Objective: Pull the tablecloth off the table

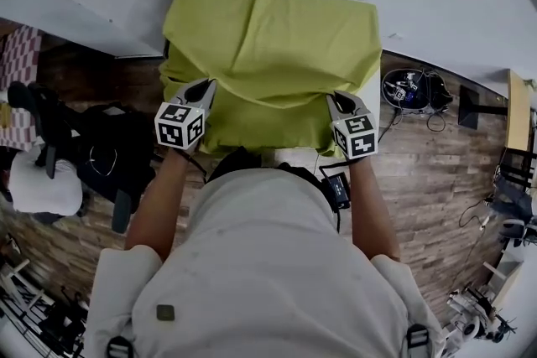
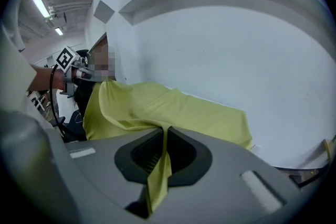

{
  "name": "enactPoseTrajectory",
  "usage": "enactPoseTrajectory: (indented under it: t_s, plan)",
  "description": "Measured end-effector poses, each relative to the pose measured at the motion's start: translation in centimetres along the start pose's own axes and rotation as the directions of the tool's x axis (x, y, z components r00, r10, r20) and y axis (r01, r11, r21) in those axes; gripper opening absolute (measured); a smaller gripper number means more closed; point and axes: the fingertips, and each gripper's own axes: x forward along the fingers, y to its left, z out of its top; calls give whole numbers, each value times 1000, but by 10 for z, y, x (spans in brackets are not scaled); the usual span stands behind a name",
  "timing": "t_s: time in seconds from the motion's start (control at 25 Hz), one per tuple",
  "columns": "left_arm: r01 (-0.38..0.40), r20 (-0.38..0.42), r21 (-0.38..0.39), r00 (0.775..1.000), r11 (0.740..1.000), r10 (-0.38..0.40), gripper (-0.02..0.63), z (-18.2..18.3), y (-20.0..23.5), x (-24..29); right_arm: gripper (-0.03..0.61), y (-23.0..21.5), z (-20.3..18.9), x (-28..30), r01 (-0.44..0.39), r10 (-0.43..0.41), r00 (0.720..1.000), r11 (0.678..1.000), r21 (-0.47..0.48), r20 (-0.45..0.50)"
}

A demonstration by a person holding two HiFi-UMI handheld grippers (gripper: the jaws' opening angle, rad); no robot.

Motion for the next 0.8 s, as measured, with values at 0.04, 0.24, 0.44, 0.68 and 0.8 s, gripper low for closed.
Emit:
enactPoseTrajectory:
  t_s: [0.04,0.24,0.44,0.68,0.8]
  plan:
    - [-11,19,1,1000,1000,11,0,3,-6,-6,17,1,2,-7,-6,6,1000,1000,-9,17]
    - [-64,115,4,991,998,63,0,11,-46,-42,17,7,6,-49,-43,49,993,997,-56,104]
    - [-112,202,-16,973,994,113,0,0,-103,-88,17,26,-8,-109,-75,93,978,992,-101,187]
    - [-149,264,-41,952,988,154,0,-11,-157,-141,17,41,-13,-169,-100,137,954,984,-149,267]
    - [-159,283,-27,946,987,160,0,-12,-172,-163,17,50,-12,-189,-103,144,943,984,-147,301]
